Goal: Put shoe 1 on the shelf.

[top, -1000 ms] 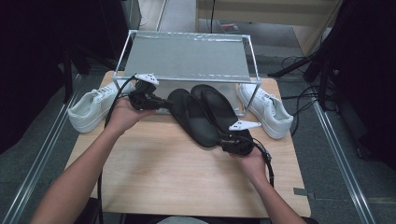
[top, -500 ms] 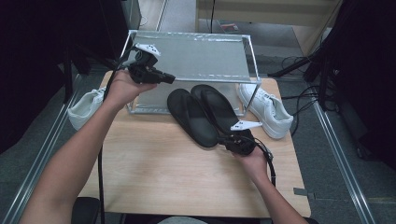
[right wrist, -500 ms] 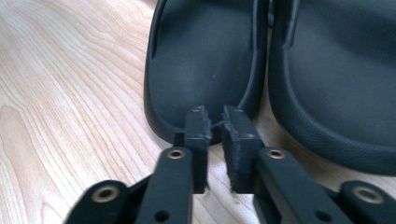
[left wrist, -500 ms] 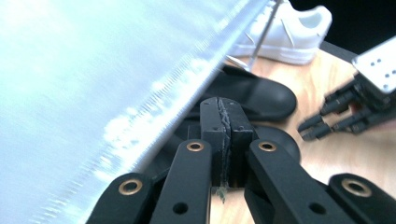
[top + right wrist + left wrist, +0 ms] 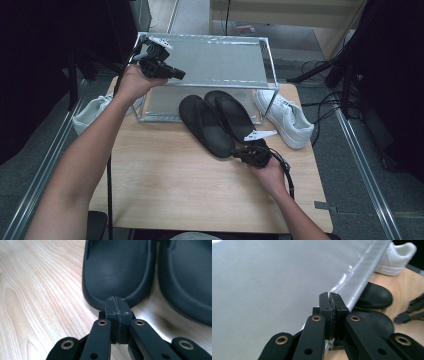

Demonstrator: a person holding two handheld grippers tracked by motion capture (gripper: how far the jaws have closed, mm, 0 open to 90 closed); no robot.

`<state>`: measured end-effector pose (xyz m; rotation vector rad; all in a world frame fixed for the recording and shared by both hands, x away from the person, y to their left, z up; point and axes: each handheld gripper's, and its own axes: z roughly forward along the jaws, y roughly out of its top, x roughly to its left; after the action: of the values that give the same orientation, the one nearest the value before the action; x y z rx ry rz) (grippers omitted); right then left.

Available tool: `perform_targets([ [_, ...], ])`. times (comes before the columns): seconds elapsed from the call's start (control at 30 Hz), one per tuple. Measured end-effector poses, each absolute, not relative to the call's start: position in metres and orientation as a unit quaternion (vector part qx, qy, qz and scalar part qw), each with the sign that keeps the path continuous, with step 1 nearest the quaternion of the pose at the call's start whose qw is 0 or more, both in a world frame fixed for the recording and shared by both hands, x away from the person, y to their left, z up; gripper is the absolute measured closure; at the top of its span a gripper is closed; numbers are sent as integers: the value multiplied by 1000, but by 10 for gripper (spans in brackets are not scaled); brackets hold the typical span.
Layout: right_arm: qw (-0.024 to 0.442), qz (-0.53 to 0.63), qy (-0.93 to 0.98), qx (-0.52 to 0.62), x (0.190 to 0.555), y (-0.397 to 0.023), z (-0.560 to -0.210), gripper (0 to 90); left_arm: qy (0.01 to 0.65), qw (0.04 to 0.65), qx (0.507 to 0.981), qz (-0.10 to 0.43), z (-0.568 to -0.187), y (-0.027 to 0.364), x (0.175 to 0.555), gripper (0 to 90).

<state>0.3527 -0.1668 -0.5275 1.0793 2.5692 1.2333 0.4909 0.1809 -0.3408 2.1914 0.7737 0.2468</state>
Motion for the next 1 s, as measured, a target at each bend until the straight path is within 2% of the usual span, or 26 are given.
perform_targets([
  [0.63, 57, 415, 837, 352, 355, -151, -532, 900, 314, 388, 860, 110, -355, 187, 498, 894],
  [1.0, 67, 421, 831, 357, 363, -120, -534, 898, 317, 386, 859, 112, -355, 186, 497, 898],
])
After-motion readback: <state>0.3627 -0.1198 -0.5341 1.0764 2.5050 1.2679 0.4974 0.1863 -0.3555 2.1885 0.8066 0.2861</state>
